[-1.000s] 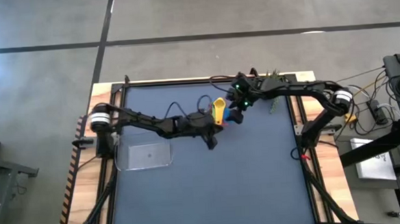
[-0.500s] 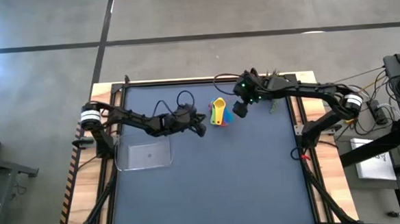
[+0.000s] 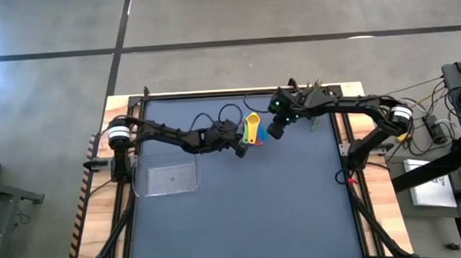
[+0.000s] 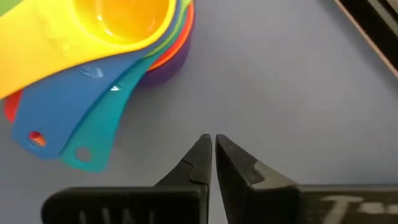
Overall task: Nest measuring cups in basket
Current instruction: Adjust the stacked measuring cups on the table
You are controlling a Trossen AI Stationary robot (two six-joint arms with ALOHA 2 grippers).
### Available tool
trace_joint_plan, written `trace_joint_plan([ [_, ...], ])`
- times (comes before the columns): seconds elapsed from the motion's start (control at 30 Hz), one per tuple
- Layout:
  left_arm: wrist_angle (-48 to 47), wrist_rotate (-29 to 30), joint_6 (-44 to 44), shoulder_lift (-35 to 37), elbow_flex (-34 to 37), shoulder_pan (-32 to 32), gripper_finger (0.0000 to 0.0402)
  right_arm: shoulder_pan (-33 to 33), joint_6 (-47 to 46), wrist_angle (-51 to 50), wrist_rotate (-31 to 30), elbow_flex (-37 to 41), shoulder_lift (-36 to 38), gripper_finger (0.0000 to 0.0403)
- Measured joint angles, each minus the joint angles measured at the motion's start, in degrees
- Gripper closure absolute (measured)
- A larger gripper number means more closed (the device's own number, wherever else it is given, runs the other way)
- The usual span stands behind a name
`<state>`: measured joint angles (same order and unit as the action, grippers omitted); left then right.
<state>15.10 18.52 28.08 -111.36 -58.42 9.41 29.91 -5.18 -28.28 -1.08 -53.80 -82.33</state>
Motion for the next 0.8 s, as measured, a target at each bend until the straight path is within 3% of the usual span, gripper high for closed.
trace_joint_plan([
  [0.6,0.85,0.0,0.77,-0.14,-0.82,-0.38,0.0402,-4.57,-4.29,3.85,0.19,-0.15,-3.67,0.0394],
  [0.8,1.37,-0.02,0.96,-0.14,-0.82,-0.7,0.0402,-5.04,-5.5,6.27,5.04,-0.17,-4.17,0.0394],
])
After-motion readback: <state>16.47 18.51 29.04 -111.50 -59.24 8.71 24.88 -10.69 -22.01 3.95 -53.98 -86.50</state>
